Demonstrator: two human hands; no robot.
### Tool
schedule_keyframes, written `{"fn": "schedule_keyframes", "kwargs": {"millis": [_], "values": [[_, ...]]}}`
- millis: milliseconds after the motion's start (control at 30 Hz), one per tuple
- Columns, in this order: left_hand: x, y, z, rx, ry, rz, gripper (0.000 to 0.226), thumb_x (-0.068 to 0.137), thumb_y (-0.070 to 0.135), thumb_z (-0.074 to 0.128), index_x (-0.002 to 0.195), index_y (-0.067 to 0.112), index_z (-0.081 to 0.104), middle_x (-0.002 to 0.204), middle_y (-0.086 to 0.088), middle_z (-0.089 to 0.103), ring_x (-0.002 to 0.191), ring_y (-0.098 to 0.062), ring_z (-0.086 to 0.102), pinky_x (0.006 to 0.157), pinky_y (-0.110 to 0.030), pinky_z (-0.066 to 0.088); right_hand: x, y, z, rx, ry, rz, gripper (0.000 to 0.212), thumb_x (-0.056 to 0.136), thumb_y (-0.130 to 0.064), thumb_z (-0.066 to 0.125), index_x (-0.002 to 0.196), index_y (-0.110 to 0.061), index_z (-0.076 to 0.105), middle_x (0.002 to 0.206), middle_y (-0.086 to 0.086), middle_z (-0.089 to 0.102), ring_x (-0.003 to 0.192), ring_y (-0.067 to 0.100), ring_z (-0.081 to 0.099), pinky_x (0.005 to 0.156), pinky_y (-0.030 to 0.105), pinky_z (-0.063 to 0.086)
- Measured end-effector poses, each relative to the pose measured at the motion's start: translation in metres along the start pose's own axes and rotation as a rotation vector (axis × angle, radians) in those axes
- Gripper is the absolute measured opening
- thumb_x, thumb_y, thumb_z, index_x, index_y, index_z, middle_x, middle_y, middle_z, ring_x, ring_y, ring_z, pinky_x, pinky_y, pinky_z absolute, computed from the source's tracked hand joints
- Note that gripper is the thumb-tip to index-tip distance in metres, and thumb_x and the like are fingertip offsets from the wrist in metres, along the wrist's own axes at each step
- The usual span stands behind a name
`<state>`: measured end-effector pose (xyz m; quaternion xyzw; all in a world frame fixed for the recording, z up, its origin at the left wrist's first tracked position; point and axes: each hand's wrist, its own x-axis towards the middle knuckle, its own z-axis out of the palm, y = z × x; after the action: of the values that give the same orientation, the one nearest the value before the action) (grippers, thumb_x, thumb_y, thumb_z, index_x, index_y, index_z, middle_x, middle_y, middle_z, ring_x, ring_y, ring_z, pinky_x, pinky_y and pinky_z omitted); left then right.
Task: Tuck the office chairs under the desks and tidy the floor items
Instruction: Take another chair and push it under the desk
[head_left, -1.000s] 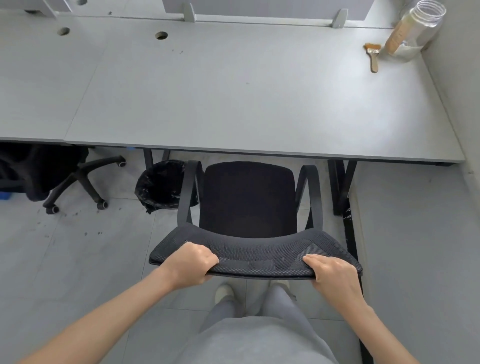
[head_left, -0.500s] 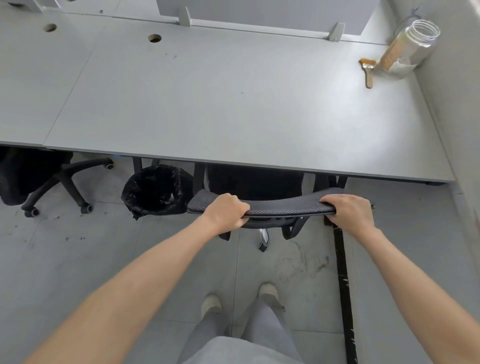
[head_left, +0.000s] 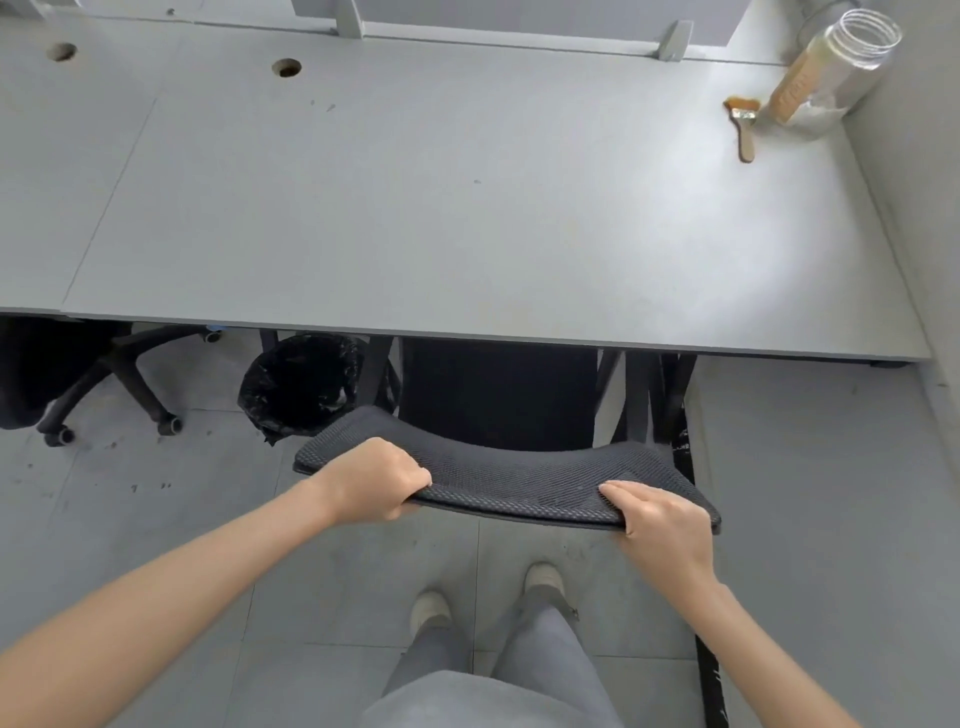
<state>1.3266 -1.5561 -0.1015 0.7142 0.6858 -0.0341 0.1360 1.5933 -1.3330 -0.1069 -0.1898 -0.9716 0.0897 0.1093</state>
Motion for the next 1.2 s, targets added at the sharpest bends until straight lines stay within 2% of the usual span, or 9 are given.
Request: {"fn": "schedule_keyframes", "kwargs": {"millis": [100,200,300,400,633,867,1000,1100,1200], "values": [[0.014,-0.027,-0.011,0.003,0.015,0.004,0.029,0.073,0.036,0.042,0.064,0.017,0.063,0.051,0.004,0.061,0.045,-0.017,0.059,0.038,-0.026,0.046,0.022,-0.008,0.001,-0.022,0.018,0.059,0.022,0.059,-0.008,0.068,0.079,-0.013,0.076,0.075,0.002,0.075,0.067,0.019,0.072,0.054,0.022,0.054],[0.035,-0.032,-0.021,-0.030,0.029,-0.040,0.031,0.071,0.033,0.040,0.060,0.013,0.060,0.045,0.000,0.056,0.040,-0.021,0.055,0.036,-0.027,0.043,0.049,0.009,0.000,-0.039,-0.021,0.097,0.032,0.051,-0.007,0.085,0.081,-0.012,0.076,0.076,0.004,0.075,0.068,0.023,0.072,0.054,0.028,0.055],[0.060,-0.030,-0.038,-0.135,0.025,-0.145,0.020,0.075,0.026,0.054,0.071,0.008,0.064,0.056,-0.008,0.062,0.054,-0.028,0.060,0.050,-0.032,0.047,0.076,0.034,-0.003,-0.098,-0.012,0.094,0.023,0.059,-0.016,0.075,0.081,-0.016,0.075,0.075,-0.001,0.075,0.068,0.021,0.071,0.051,0.024,0.051],[0.089,-0.034,-0.056,-0.159,0.040,-0.281,0.022,0.082,0.027,0.059,0.093,0.009,0.065,0.080,-0.008,0.069,0.079,-0.026,0.063,0.071,-0.031,0.043,0.104,0.060,-0.005,-0.105,-0.022,0.095,0.025,0.056,-0.015,0.082,0.080,-0.017,0.074,0.073,-0.002,0.074,0.066,0.020,0.070,0.049,0.022,0.046],[0.110,-0.031,-0.054,-0.221,0.089,-0.369,0.024,0.078,0.025,0.064,0.094,0.008,0.065,0.084,-0.012,0.069,0.082,-0.030,0.063,0.072,-0.033,0.045,0.119,0.086,-0.010,-0.083,-0.080,0.039,0.032,0.048,-0.018,0.087,0.076,-0.016,0.072,0.071,-0.003,0.073,0.062,0.019,0.069,0.045,0.023,0.046],[0.111,-0.026,-0.055,-0.146,0.000,-0.454,0.031,0.084,0.035,0.057,0.107,0.016,0.062,0.097,-0.005,0.068,0.094,-0.023,0.061,0.082,-0.031,0.044,0.120,0.082,-0.013,-0.059,-0.150,0.067,0.034,0.047,-0.017,0.088,0.078,-0.018,0.072,0.072,-0.004,0.073,0.062,0.019,0.068,0.048,0.021,0.046],[0.108,-0.018,-0.061,-0.171,0.043,-0.508,0.029,0.084,0.032,0.057,0.107,0.015,0.063,0.095,-0.005,0.069,0.093,-0.023,0.062,0.078,-0.032,0.044,0.119,0.082,-0.021,0.026,-0.184,0.032,0.025,0.068,-0.029,0.070,0.093,-0.027,0.071,0.091,-0.012,0.073,0.086,0.013,0.069,0.060,0.025,0.050],[0.104,-0.009,-0.057,-0.235,0.115,-0.586,0.031,0.085,0.034,0.056,0.110,0.017,0.062,0.100,-0.004,0.069,0.097,-0.023,0.061,0.081,-0.032,0.044,0.118,0.085,-0.033,0.084,-0.254,-0.032,0.035,0.079,-0.049,0.051,0.104,-0.031,0.067,0.103,-0.017,0.070,0.098,0.007,0.064,0.071,0.026,0.052],[0.087,0.004,-0.057,-0.385,0.261,-0.625,0.037,0.086,0.036,0.059,0.115,0.014,0.062,0.112,-0.003,0.067,0.106,-0.021,0.059,0.094,-0.031,0.041,0.116,0.083,-0.039,0.133,-0.327,-0.064,0.032,0.087,-0.039,0.058,0.113,-0.022,0.064,0.112,-0.007,0.068,0.105,0.015,0.062,0.083,0.033,0.051]]}}
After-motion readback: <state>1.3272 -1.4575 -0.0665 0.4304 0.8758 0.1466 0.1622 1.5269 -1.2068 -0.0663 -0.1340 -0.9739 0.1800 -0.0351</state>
